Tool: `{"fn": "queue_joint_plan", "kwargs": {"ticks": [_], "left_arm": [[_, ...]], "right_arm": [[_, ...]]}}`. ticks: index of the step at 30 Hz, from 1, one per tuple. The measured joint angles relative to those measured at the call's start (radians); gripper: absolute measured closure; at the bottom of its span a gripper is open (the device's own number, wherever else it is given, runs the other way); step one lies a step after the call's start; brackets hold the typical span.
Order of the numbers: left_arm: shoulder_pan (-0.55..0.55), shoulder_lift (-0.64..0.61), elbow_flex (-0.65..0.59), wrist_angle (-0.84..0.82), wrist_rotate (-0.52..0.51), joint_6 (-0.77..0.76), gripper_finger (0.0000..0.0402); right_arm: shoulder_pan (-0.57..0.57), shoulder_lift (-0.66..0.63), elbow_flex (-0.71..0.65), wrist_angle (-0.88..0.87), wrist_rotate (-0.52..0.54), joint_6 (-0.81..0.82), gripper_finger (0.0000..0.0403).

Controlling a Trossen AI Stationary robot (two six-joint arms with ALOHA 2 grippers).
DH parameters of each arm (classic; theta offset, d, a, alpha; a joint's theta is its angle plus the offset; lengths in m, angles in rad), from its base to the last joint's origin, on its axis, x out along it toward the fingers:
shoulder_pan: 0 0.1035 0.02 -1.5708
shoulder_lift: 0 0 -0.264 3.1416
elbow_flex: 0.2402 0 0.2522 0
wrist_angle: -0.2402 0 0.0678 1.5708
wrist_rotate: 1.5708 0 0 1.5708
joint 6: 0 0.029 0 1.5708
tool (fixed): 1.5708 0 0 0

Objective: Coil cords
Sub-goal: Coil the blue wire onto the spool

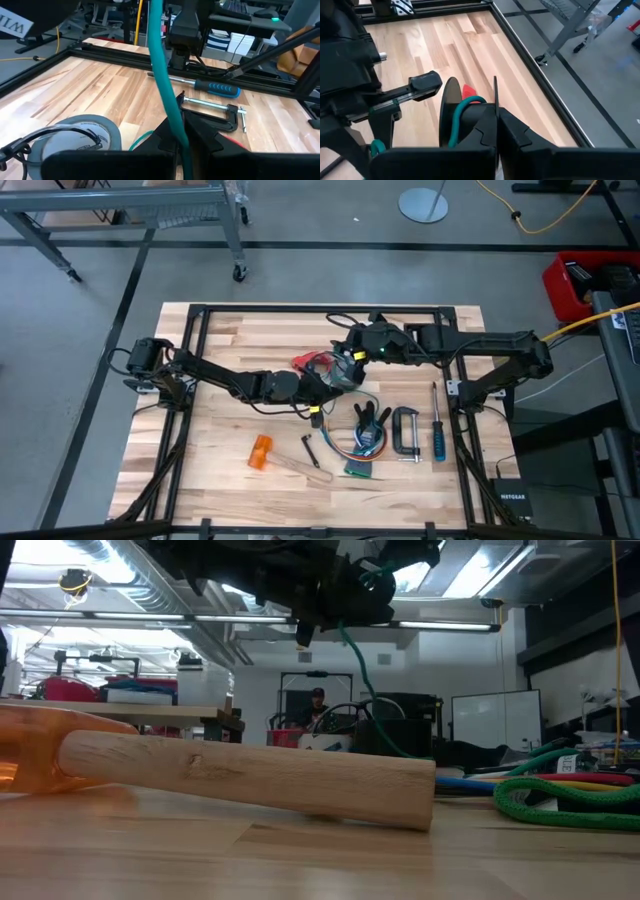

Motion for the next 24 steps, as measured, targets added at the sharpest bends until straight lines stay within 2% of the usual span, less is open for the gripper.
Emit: {"fn": "queue_joint_plan", "kwargs": {"ticks": [12,24], "left_arm": [[-0.01,0.0,0.0,-0.028,-0.001,0.051,0.0384],[-0.019,0.0,0.0,-0.024,-0.002,0.103,0.0384]], "right_arm": [[0.0,-0.023,0.002,0.002,0.008,0.0,0.0402],[0.0,-0.117,0.002,-0.056,0.006,0.001,0.0402]]}}
